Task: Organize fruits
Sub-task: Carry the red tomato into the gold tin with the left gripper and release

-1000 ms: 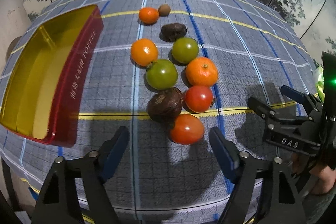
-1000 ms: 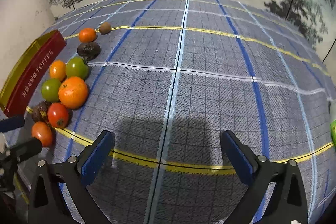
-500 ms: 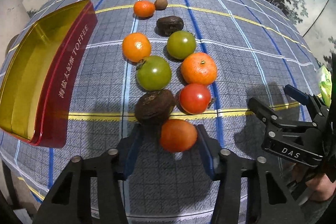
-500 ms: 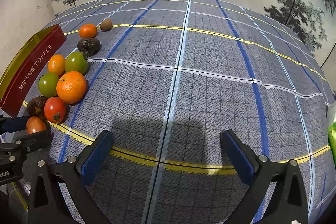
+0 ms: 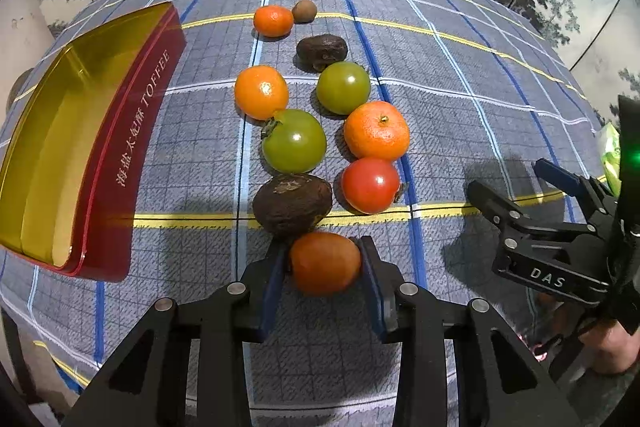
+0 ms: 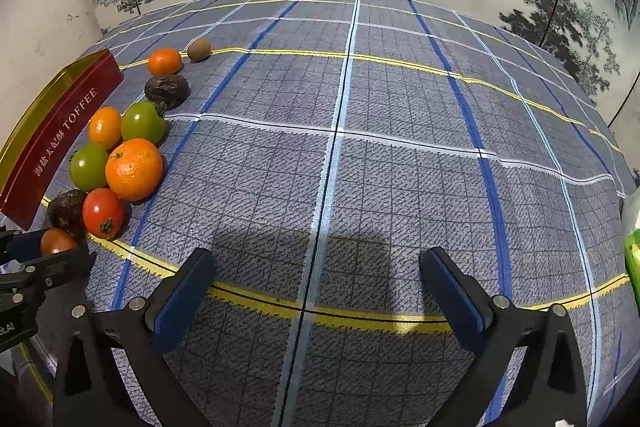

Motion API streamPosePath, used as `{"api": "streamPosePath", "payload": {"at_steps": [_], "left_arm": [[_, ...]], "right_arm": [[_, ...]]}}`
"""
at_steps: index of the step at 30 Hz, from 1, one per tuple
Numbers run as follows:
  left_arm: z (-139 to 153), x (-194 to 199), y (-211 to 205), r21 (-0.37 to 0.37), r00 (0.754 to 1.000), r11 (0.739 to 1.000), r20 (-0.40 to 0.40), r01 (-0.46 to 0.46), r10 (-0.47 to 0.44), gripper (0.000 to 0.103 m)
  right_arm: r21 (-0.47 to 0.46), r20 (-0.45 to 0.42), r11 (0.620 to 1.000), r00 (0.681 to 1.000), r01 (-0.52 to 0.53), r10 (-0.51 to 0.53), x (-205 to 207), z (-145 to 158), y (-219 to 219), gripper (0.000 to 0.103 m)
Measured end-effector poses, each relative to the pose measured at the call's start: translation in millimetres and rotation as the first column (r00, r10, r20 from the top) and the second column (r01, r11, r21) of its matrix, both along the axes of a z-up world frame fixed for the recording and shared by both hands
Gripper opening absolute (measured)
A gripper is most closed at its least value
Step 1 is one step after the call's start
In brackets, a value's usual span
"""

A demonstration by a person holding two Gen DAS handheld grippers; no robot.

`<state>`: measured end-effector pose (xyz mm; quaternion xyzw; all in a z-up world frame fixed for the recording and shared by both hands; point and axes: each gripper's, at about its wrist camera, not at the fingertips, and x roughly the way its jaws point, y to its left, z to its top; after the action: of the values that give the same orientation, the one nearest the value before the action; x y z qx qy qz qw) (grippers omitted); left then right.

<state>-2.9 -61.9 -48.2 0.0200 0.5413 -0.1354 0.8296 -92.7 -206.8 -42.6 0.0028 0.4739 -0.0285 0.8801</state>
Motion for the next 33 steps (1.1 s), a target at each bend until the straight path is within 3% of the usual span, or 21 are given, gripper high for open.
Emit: {"api": "streamPosePath", "payload": {"at_steps": [23,33], "left_arm": [[48,6,36,-0.068,0.992,0.997,0.121,-0.039,0.047,0.037],[55,37,97,0.019,0.966,0.984,0.194,-0.176,0.169,0.037]], "right_arm": [[0.0,0.023,1.0,1.0,0.003,-0.003,-5,-2,1,0.103],[0.0,-0.003,1.0,1.0,0.009,-0.009,0,0,1,0.103]]}}
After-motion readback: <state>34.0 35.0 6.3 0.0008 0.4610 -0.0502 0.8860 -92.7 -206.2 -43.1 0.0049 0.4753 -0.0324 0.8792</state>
